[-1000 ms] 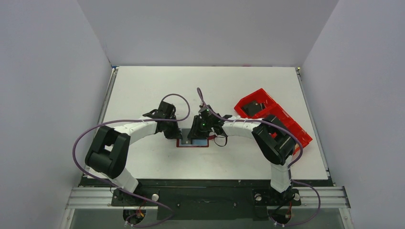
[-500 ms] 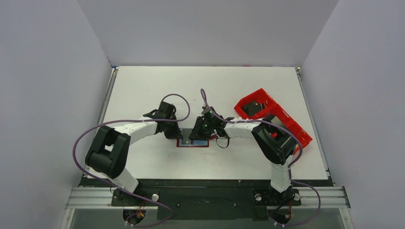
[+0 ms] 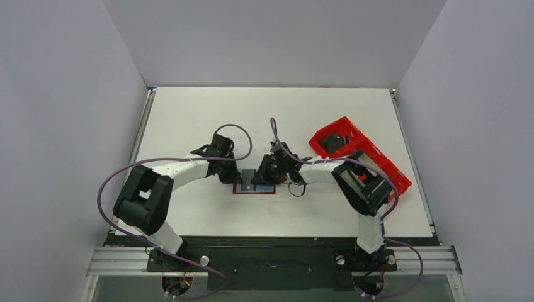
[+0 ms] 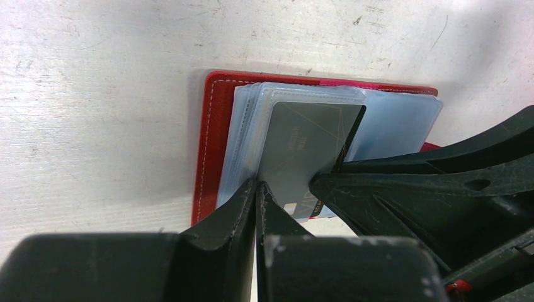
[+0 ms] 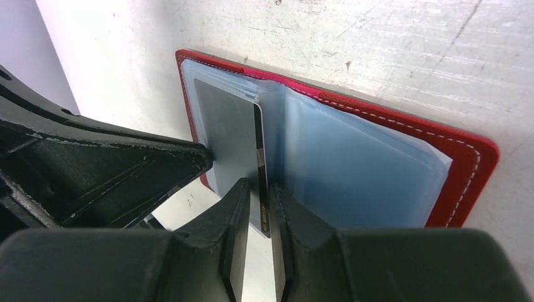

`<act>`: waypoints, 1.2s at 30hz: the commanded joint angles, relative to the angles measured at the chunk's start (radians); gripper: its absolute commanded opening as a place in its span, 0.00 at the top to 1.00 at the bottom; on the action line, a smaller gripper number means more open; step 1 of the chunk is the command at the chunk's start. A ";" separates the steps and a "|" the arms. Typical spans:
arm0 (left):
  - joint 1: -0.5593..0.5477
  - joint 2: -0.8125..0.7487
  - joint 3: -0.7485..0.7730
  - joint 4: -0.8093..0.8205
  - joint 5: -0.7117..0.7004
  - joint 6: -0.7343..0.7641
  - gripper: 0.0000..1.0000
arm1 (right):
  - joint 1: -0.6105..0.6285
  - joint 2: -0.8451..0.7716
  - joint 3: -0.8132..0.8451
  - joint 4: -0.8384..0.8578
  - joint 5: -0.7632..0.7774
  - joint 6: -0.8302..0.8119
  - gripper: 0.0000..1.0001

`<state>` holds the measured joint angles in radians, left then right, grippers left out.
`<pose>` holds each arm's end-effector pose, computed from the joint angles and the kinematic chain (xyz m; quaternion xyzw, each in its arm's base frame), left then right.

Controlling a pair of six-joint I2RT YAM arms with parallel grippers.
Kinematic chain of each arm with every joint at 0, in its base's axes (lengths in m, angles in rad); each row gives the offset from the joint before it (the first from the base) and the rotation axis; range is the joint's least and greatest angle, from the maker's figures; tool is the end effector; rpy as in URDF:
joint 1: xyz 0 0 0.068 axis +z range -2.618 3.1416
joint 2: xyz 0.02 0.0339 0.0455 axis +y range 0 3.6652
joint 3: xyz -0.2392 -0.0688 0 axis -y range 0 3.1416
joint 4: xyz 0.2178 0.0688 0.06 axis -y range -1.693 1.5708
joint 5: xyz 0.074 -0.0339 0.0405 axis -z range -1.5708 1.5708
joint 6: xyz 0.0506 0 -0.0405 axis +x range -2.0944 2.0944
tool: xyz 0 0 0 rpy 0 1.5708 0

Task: Take the credit cards out of the card holder
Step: Remove the credit card from the card holder.

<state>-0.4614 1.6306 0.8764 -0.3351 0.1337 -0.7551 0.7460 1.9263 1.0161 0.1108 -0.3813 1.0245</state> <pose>0.2581 -0.1359 0.1368 -0.1260 0.9609 -0.1892 0.1582 0.2579 0.2640 0.1159 0.0557 0.9108 0.3971 0.0979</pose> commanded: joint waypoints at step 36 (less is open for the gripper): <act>-0.001 0.097 -0.029 -0.025 -0.052 -0.004 1.00 | -0.084 -0.039 -0.275 0.524 -0.076 0.194 0.87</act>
<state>-0.4610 1.6577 0.8818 -0.2790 0.1570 -0.7818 0.6701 1.9202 0.7494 0.5835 -0.4622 1.2236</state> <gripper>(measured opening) 0.003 0.153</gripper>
